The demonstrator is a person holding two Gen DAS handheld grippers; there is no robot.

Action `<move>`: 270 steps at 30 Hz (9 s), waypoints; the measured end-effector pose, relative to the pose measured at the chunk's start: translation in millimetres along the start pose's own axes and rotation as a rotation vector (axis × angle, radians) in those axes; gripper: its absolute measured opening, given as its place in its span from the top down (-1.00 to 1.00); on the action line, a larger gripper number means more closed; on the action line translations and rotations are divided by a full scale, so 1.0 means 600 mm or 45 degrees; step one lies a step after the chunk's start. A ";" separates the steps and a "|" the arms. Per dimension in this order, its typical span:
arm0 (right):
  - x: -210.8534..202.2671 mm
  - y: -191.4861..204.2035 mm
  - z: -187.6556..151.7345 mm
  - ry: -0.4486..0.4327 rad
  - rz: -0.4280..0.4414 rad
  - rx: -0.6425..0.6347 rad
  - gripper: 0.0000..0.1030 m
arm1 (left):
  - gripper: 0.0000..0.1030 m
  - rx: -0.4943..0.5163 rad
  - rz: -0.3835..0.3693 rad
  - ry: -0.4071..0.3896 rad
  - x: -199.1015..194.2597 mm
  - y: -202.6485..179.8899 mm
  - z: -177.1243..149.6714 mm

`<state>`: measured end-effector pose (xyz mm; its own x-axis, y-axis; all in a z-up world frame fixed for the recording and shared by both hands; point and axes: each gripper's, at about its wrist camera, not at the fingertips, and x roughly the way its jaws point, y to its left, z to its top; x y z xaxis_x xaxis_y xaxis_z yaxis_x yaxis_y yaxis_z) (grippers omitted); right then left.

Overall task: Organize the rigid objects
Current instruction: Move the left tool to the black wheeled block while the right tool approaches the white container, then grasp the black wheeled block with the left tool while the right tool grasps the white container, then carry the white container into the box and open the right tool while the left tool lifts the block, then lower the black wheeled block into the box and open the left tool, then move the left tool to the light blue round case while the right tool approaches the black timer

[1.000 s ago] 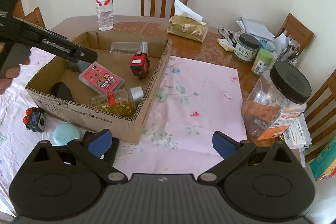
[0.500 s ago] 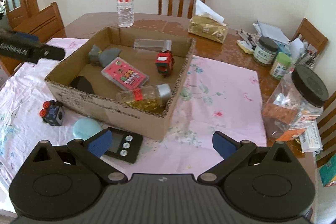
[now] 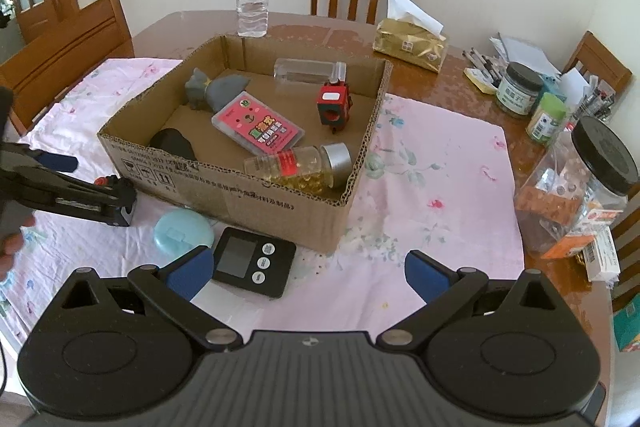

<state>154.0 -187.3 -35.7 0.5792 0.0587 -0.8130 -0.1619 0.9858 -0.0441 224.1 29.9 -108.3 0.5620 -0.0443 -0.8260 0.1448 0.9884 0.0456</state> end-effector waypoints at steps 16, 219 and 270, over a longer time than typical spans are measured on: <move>0.003 0.055 -0.030 0.097 -0.038 0.096 -1.00 | -0.99 0.031 -0.088 0.083 0.033 0.065 -0.033; -0.002 0.019 0.070 0.000 -0.106 0.258 -1.00 | -0.92 0.339 -0.197 -0.273 -0.008 -0.003 0.266; 0.159 0.029 -0.049 0.114 -0.081 0.143 -1.00 | -0.93 0.048 -0.122 -0.066 -0.069 0.010 -0.008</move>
<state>182.8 -169.5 -131.1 0.5109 -0.0136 -0.8596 -0.0342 0.9988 -0.0361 197.8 38.5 -76.5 0.5849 -0.1469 -0.7977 0.2302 0.9731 -0.0104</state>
